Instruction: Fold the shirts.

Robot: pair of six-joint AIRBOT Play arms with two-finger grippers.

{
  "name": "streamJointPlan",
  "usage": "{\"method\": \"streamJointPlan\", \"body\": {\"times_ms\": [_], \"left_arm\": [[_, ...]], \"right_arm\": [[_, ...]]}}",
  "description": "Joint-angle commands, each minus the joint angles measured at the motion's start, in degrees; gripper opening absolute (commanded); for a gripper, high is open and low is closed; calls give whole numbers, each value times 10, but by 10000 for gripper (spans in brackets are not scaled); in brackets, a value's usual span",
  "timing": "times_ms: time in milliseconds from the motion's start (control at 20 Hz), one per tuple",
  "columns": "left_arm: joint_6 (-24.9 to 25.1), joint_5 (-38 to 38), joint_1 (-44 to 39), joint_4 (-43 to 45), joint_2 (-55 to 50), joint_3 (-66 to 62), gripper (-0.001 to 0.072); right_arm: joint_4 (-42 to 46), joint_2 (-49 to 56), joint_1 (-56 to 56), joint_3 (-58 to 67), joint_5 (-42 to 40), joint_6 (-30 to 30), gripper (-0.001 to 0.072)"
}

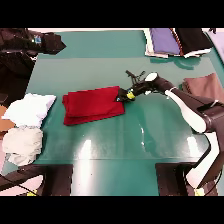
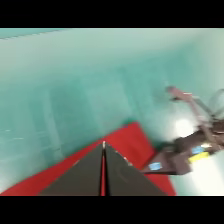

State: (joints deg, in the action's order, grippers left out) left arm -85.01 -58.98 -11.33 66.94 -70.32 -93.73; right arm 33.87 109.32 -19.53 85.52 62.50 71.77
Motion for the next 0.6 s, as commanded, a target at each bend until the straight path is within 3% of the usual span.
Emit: {"method": "streamJointPlan", "body": {"times_ms": [0, 250, 550], "left_arm": [[0, 5, -39, 2, 0, 0, 31], [0, 12, -111, 3, 0, 0, 31], [-1, 35, -126, -1, 0, 0, 31]], "right_arm": [[-2, 8, -18, 54, -28, -20, 16], [108, -92, 84, 75, -20, -8, 16], [227, -219, 322, 75, 21, 20, 16]]}}
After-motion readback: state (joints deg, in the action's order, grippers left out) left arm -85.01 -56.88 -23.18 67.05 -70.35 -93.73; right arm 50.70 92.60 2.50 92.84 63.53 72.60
